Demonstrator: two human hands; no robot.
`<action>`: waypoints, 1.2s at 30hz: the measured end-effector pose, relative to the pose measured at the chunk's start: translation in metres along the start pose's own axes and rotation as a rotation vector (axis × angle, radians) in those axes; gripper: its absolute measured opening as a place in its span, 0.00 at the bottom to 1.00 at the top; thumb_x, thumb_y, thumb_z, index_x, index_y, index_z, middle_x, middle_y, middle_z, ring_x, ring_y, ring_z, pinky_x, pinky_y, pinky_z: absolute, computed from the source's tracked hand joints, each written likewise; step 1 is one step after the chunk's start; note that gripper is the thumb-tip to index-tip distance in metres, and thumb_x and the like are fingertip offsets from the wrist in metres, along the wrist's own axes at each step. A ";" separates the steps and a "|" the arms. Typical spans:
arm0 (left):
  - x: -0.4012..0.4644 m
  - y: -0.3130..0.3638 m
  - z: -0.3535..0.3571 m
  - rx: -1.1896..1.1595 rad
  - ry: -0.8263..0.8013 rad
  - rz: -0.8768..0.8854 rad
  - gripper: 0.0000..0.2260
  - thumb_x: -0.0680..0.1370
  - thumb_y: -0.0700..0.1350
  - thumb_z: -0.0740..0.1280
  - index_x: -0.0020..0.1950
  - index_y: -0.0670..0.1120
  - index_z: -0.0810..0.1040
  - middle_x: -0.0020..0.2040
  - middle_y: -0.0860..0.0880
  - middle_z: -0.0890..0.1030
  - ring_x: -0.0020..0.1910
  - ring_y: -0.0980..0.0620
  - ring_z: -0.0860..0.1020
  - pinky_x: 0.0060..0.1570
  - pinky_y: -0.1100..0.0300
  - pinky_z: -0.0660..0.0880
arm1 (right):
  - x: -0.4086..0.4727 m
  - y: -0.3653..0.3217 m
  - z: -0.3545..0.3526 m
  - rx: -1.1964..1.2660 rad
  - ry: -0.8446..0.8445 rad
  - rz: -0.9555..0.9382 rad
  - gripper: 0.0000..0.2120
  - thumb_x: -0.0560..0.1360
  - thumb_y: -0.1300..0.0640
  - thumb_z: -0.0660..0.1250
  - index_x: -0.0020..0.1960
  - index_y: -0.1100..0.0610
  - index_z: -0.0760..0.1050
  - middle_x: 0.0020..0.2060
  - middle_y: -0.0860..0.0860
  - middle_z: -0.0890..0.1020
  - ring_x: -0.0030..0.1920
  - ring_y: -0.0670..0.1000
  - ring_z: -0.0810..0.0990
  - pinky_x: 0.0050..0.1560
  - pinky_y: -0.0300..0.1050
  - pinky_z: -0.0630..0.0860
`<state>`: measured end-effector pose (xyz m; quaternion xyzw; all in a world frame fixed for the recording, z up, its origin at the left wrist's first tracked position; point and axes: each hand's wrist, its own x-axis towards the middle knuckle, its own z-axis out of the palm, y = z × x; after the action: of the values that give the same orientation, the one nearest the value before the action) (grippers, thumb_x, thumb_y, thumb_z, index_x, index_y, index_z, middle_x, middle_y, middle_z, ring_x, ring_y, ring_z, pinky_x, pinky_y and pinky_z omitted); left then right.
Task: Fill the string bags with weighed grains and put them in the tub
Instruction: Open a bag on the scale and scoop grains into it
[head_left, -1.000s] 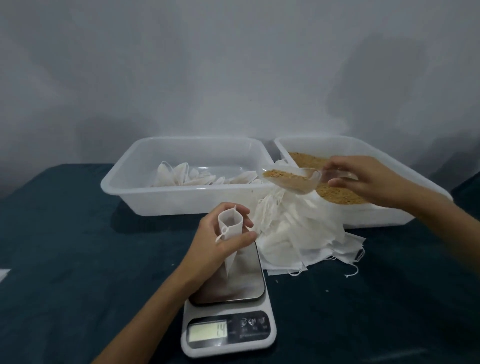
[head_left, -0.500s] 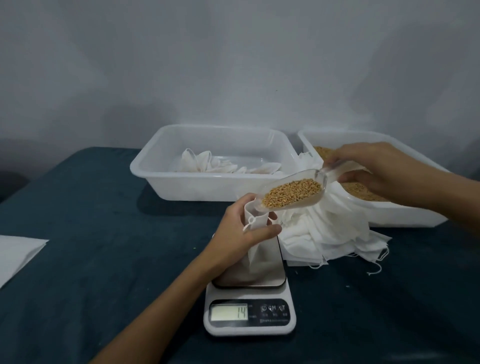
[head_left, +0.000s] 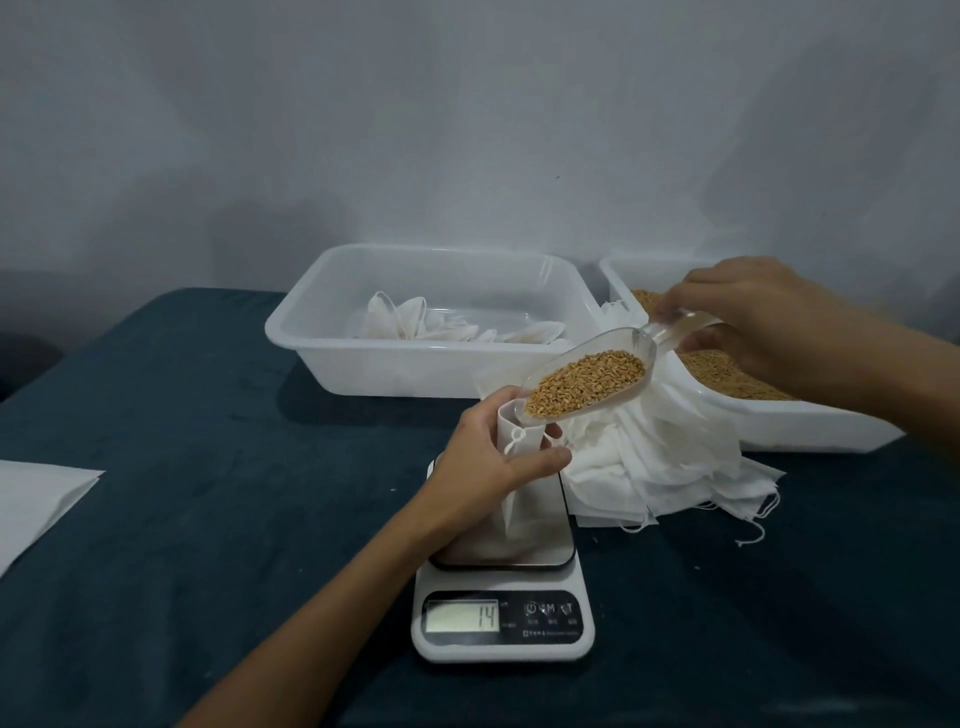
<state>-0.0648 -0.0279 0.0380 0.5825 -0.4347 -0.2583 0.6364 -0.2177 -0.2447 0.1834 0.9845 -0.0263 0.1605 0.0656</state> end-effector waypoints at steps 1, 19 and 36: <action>0.000 -0.001 0.000 0.008 -0.003 0.002 0.16 0.74 0.42 0.77 0.61 0.49 0.80 0.50 0.49 0.85 0.48 0.52 0.84 0.55 0.52 0.80 | 0.000 0.000 0.000 -0.012 0.007 -0.005 0.14 0.70 0.66 0.77 0.55 0.59 0.83 0.46 0.54 0.85 0.45 0.61 0.81 0.51 0.52 0.71; 0.001 -0.004 0.000 -0.002 -0.004 0.022 0.15 0.75 0.44 0.78 0.59 0.53 0.82 0.50 0.51 0.86 0.49 0.55 0.84 0.54 0.59 0.80 | 0.000 0.004 0.005 -0.082 0.073 -0.040 0.16 0.72 0.65 0.76 0.57 0.54 0.82 0.48 0.50 0.84 0.48 0.59 0.80 0.55 0.56 0.69; 0.002 -0.006 0.001 0.005 0.005 0.009 0.17 0.74 0.48 0.78 0.62 0.52 0.81 0.55 0.52 0.86 0.55 0.51 0.84 0.58 0.49 0.81 | -0.002 0.005 0.008 -0.066 0.071 -0.024 0.16 0.72 0.65 0.76 0.58 0.55 0.82 0.49 0.51 0.84 0.50 0.61 0.81 0.58 0.58 0.69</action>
<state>-0.0632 -0.0310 0.0323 0.5826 -0.4364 -0.2529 0.6373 -0.2171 -0.2509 0.1760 0.9757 -0.0174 0.1938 0.1007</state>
